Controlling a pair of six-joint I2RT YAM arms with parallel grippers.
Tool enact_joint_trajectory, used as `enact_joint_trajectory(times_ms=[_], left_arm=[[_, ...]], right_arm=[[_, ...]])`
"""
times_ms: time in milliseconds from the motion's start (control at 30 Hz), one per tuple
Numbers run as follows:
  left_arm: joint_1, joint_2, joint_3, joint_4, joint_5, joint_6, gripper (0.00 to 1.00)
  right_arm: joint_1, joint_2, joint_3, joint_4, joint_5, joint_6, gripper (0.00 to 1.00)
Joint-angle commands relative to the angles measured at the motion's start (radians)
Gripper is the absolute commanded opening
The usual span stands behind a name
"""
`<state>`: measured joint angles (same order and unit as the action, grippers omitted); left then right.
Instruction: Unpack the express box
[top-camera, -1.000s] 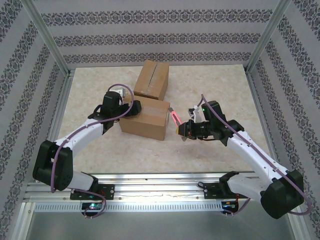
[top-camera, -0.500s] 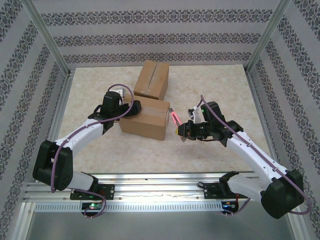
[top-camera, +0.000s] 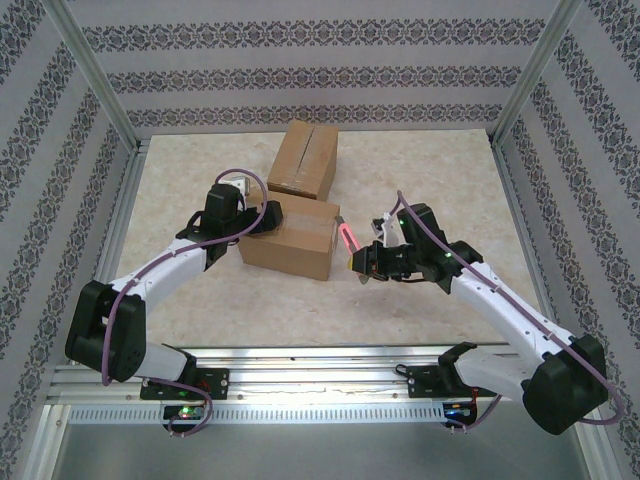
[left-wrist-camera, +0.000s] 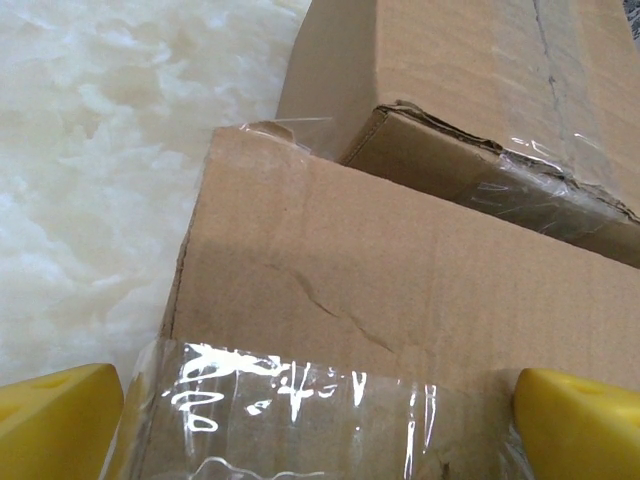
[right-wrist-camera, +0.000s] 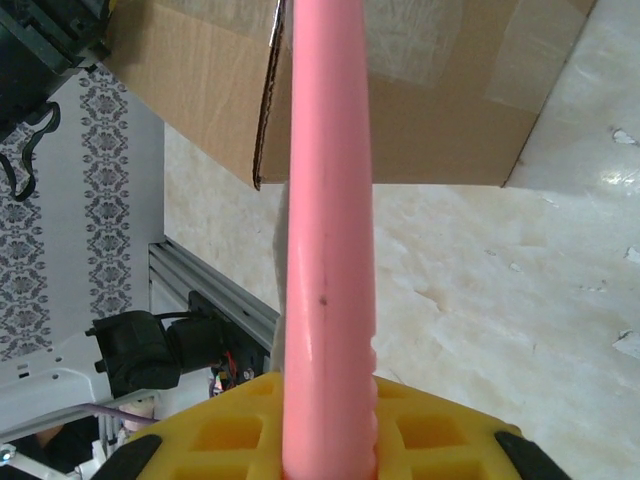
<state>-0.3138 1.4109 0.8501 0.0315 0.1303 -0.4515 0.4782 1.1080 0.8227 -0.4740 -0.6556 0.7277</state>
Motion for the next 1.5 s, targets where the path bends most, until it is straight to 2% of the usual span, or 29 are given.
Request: enact_joint_trajectory(times_ms=[0, 567, 967, 1467], left_arm=[[0.0, 0.043, -0.061, -0.078, -0.004, 0.001, 1.0], [0.001, 0.055, -0.144, -0.064, 0.008, -0.045, 1.0], [0.001, 0.097, -0.052, -0.34, -0.01, -0.022, 0.96], [-0.004, 0.131, -0.046, -0.338, -0.027, -0.02, 0.96]], right_arm=[[0.038, 0.013, -0.015, -0.04, -0.058, 0.009, 0.0], [0.063, -0.033, -0.036, -0.052, -0.074, 0.082, 0.0], [0.066, -0.016, -0.041, -0.023, -0.074, 0.085, 0.0], [0.092, -0.047, -0.043, -0.033, -0.093, 0.107, 0.0]])
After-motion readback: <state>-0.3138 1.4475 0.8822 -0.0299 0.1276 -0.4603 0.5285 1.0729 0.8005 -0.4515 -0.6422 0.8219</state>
